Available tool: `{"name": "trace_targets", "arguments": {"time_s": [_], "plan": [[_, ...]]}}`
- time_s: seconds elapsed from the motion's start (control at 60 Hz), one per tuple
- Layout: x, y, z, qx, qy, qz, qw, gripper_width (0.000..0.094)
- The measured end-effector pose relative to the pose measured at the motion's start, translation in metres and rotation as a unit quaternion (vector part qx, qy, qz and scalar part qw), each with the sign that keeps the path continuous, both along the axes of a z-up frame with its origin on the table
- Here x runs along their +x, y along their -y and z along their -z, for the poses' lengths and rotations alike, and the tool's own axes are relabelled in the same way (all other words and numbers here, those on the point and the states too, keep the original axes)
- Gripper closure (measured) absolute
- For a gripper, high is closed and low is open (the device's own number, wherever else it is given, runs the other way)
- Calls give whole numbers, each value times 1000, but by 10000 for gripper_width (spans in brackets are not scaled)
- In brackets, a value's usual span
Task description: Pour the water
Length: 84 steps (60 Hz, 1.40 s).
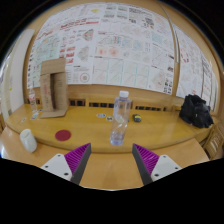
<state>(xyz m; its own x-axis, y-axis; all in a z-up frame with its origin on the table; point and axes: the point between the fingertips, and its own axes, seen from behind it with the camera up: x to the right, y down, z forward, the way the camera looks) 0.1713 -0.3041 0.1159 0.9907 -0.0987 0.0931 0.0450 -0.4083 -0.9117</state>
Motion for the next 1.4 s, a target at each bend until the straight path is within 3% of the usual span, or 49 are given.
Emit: {"name": "trace_targets", "arguments": {"time_s": [0.267, 0.417, 0.5, 0.683, 0.833, 1.0, 1.2, 1.3, 1.4], "plan": [[45, -145, 16, 35, 3, -4, 999, 110], [53, -188, 29, 48, 9, -4, 999, 207], [55, -197, 34, 52, 14, 2, 999, 408], [50, -201, 31, 68, 14, -7, 998, 571], [51, -188, 21, 70, 48, 14, 996, 605], [56, -155, -27, 85, 135, 65, 985, 605], [22, -105, -131, 108, 328, 115, 931, 606], [-27, -85, -180, 116, 448, 101, 881, 604], [-94, -79, -211, 126, 569, 57, 811, 605]]}}
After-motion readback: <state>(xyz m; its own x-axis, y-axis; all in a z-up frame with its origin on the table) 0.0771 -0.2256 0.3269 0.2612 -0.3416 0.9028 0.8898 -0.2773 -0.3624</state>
